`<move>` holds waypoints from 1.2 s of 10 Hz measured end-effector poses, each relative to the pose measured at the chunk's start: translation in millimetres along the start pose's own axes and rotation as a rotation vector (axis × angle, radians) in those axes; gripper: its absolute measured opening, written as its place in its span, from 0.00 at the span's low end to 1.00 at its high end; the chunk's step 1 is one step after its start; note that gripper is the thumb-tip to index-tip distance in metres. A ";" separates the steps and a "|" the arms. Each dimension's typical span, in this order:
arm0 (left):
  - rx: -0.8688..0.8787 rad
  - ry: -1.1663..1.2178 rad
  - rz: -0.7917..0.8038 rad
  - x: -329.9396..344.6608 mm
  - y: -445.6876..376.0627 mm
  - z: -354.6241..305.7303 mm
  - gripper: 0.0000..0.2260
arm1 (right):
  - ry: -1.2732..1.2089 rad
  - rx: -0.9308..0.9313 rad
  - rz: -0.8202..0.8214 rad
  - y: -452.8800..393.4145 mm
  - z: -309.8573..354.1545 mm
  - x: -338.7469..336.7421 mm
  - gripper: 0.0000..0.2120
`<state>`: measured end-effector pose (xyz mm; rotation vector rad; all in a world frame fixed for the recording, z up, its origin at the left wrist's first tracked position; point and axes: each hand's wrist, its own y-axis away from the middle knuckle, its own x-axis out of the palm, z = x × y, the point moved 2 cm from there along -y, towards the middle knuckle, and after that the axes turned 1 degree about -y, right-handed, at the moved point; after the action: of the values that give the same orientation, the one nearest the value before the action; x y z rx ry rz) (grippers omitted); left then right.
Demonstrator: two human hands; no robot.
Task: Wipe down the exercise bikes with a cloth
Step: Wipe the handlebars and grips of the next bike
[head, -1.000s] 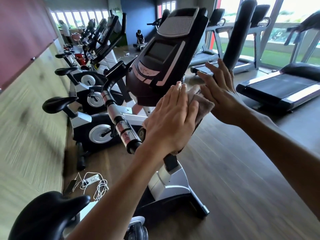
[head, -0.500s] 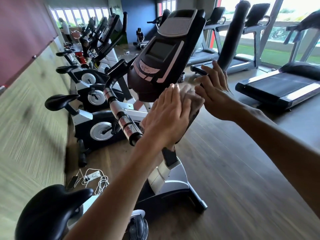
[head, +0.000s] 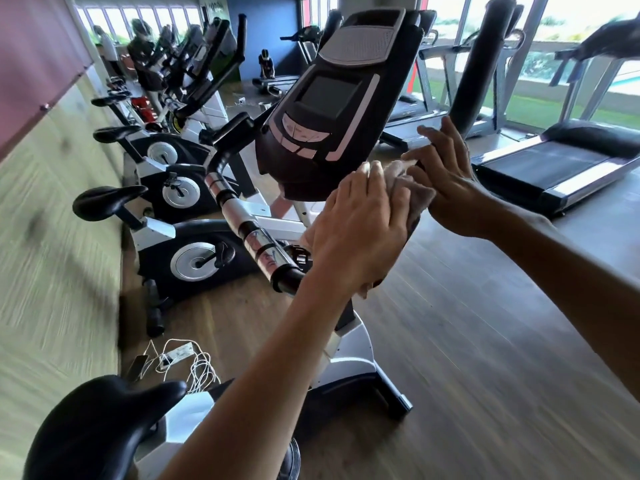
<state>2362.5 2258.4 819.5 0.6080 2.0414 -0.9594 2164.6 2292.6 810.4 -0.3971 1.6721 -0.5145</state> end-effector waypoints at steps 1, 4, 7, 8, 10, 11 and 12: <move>0.041 0.000 -0.043 1.6 3.9 1.0 0.30 | 0.029 -0.051 -0.047 -0.9 -0.2 2.7 0.23; 0.393 0.215 -0.204 6.4 73.6 59.6 0.29 | -0.126 0.360 0.167 -1.6 25.8 -38.0 0.32; -0.132 0.292 -0.153 -18.3 69.2 81.4 0.15 | -0.476 0.596 -0.001 5.2 87.9 -73.5 0.31; -0.189 0.304 0.164 -12.4 73.4 62.6 0.34 | -0.336 0.539 0.096 -6.9 119.6 -71.3 0.22; 0.142 0.382 0.194 -19.1 80.6 94.6 0.36 | 0.124 0.445 0.225 -4.1 143.6 -42.0 0.28; 0.341 0.159 0.067 -7.4 80.8 115.7 0.31 | 0.096 0.454 0.112 -1.7 148.4 -41.4 0.28; 0.352 -0.112 -0.169 17.5 79.7 106.4 0.28 | -0.015 0.483 -0.010 -1.6 151.9 -40.5 0.26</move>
<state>2454.5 2223.2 728.5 0.5545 1.8599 -1.4382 2320.9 2296.1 826.6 -0.0549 1.4720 -0.8938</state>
